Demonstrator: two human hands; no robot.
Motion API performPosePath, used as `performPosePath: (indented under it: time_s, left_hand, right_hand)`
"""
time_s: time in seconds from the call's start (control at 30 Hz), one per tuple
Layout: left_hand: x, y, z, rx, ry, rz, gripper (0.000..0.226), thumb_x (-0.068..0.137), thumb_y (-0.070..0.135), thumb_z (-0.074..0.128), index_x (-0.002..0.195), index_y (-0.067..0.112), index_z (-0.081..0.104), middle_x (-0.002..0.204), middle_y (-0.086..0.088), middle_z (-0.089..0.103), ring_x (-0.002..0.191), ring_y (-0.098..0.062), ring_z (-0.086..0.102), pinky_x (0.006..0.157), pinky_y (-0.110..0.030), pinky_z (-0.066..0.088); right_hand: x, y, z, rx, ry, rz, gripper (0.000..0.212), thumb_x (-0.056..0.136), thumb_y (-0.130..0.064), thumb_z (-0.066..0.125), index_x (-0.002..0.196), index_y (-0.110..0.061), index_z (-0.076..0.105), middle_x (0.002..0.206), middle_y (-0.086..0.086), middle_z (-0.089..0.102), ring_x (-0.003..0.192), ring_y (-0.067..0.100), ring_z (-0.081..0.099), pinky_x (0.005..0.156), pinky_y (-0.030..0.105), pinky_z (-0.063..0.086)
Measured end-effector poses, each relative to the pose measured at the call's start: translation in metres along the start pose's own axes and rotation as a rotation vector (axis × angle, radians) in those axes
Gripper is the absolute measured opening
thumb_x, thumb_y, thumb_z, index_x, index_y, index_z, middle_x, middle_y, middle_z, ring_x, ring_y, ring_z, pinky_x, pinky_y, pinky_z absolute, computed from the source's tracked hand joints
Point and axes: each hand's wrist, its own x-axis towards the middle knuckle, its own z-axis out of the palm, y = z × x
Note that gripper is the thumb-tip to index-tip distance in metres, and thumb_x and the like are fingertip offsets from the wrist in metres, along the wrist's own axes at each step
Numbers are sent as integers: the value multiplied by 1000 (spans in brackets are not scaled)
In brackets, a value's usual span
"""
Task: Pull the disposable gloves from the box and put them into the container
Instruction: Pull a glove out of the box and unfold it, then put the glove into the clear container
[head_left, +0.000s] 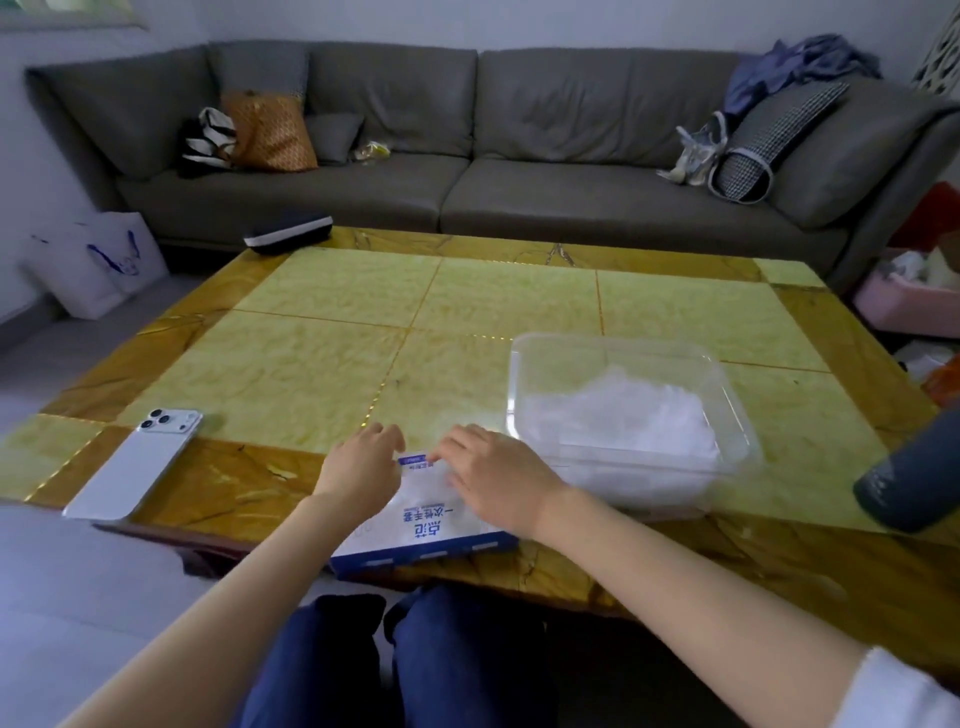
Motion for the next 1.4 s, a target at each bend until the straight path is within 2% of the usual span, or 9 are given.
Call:
performPosePath:
  time_s: [0.17,0.33,0.47,0.77,0.97,1.13,1.2,1.3,1.4]
  left_hand:
    - [-18,-19,11,-128,-62,49,34,89,7,46,120,19,54,126,1,48,121,-18,43,97,-31,42]
    - [-30,-25,15,-275,-144,91,44,88,12,49,131,16,45,143,-1,35,134,-19,28,105,-27,28]
    - [-37,-24,21,-318,-113,125,56,87,31,61,136,14,39,148,0,27,138,-14,20,108,-25,22]
    - [-36,-29,28,-307,-50,112,65,81,40,66,136,19,38,146,6,30,135,-11,26,98,-30,37]
    - [-36,-29,28,-290,-36,75,66,78,44,68,133,22,38,139,9,35,125,-10,36,84,-33,48]
    - [-36,-28,29,-267,-27,98,65,79,44,68,132,22,39,141,8,34,126,-10,34,84,-31,47]
    - [-36,-27,29,-264,-29,101,66,79,43,68,133,22,38,143,7,32,128,-11,32,87,-31,46]
    - [-36,-26,28,-263,-34,97,69,81,40,67,137,18,35,146,4,30,133,-13,29,92,-31,43]
    - [-37,-25,28,-259,-33,97,69,81,39,68,137,16,35,147,2,30,134,-14,27,95,-30,40]
  right_hand:
    - [11,-15,33,-14,-180,152,34,95,-17,49,128,-8,48,127,8,50,118,24,44,95,34,38]
    - [13,-15,43,91,-82,284,24,96,-27,50,116,-15,57,117,2,62,107,19,56,91,31,44]
    - [11,-17,45,145,5,280,17,96,-26,52,105,-13,58,106,2,63,96,19,59,84,30,47]
    - [3,-21,44,273,181,369,16,92,-13,56,77,-15,50,75,-12,50,71,8,47,59,22,35]
    - [9,-13,34,313,304,486,19,91,-11,56,75,-15,46,75,-1,55,70,17,49,57,23,35]
    - [8,-20,37,239,298,493,3,94,-12,52,93,-10,52,97,5,55,92,20,50,73,28,40]
    - [11,-23,33,183,260,348,20,91,-8,56,111,-4,53,112,10,54,107,23,48,88,28,40]
    - [18,-26,30,37,27,108,34,92,-13,55,126,-8,50,125,5,51,119,21,43,102,29,34]
    - [26,-27,30,-140,-144,90,27,97,-20,49,123,-15,53,123,-1,53,116,18,43,97,28,32]
